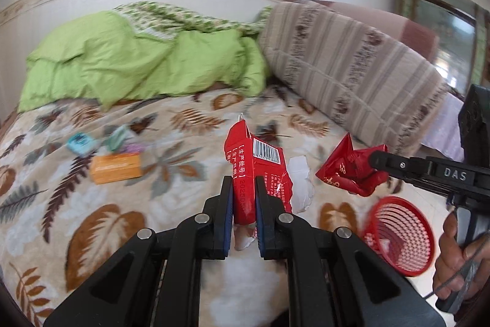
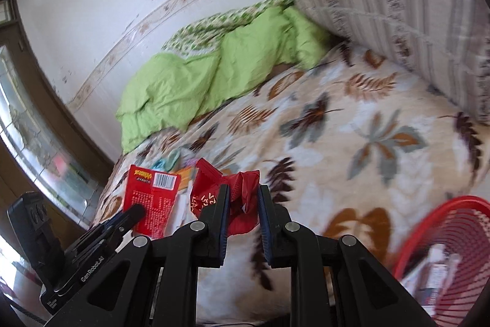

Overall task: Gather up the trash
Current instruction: 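Carry both red items to the red basket and open both grippers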

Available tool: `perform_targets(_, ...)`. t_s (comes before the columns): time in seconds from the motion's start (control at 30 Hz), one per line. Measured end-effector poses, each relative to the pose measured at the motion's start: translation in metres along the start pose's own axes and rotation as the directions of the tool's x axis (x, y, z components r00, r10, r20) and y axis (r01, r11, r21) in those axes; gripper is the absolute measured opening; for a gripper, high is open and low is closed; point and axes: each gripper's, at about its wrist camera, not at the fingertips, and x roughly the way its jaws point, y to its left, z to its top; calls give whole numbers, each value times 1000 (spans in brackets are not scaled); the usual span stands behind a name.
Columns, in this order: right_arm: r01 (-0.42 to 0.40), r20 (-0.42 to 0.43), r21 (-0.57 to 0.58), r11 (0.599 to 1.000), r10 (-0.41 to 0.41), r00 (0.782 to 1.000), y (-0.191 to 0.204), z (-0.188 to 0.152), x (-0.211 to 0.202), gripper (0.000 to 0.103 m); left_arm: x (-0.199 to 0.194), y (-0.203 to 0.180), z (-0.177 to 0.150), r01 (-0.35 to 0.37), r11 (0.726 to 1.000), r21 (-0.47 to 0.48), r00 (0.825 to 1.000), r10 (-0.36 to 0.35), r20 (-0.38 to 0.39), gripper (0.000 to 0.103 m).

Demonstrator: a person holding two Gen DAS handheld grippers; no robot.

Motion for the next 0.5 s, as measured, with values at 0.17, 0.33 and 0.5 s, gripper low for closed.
perform_targets(0.17,124,49,53,991,-126,991,-54,-4,-56,19,9,-68,2,146,987,61,989,-143,-42,12)
perform_targets(0.33,230,60,147,962,-241,969,-107,-12,-100,19,28,-134,-5,289,952,98,952,-275,-135,12)
perform_targets(0.5,311,78,225,923,-335,939,-144,-17,-134,20,48,-195,-14,392,908,148,908,-356,-221,12)
